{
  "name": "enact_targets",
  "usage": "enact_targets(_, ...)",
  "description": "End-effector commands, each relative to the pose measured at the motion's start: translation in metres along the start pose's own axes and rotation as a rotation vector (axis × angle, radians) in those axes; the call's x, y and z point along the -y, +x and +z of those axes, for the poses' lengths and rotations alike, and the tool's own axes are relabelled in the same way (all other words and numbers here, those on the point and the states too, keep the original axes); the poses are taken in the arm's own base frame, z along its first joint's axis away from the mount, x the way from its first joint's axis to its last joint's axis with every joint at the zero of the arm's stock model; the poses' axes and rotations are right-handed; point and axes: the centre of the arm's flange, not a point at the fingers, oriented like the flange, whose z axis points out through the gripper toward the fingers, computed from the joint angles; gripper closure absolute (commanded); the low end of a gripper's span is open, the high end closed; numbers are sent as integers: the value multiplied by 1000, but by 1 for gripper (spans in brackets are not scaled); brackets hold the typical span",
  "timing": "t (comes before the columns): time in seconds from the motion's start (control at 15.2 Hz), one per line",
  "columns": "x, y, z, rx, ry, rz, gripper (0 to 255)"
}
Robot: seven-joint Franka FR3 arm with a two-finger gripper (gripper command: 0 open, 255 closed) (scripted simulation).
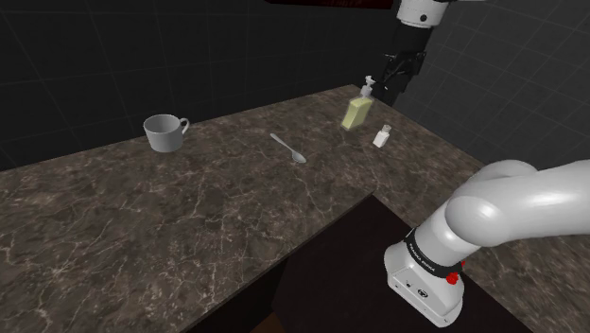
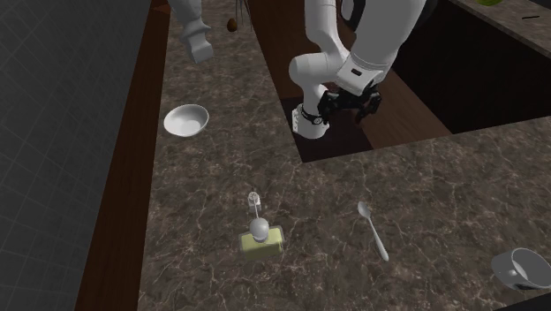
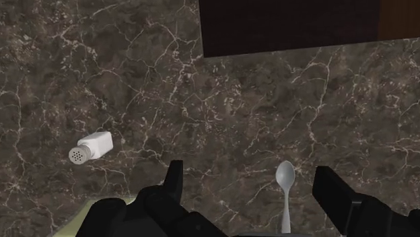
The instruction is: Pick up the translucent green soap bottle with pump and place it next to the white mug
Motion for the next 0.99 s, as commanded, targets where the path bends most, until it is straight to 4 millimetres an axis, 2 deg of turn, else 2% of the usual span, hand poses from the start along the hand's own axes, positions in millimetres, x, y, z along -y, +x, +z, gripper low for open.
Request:
enact_targets(0.0, -18, 17, 6, -11, -5, 7, 0)
enact_targets(0.92, -137, 135, 53, -83, -35, 60, 0)
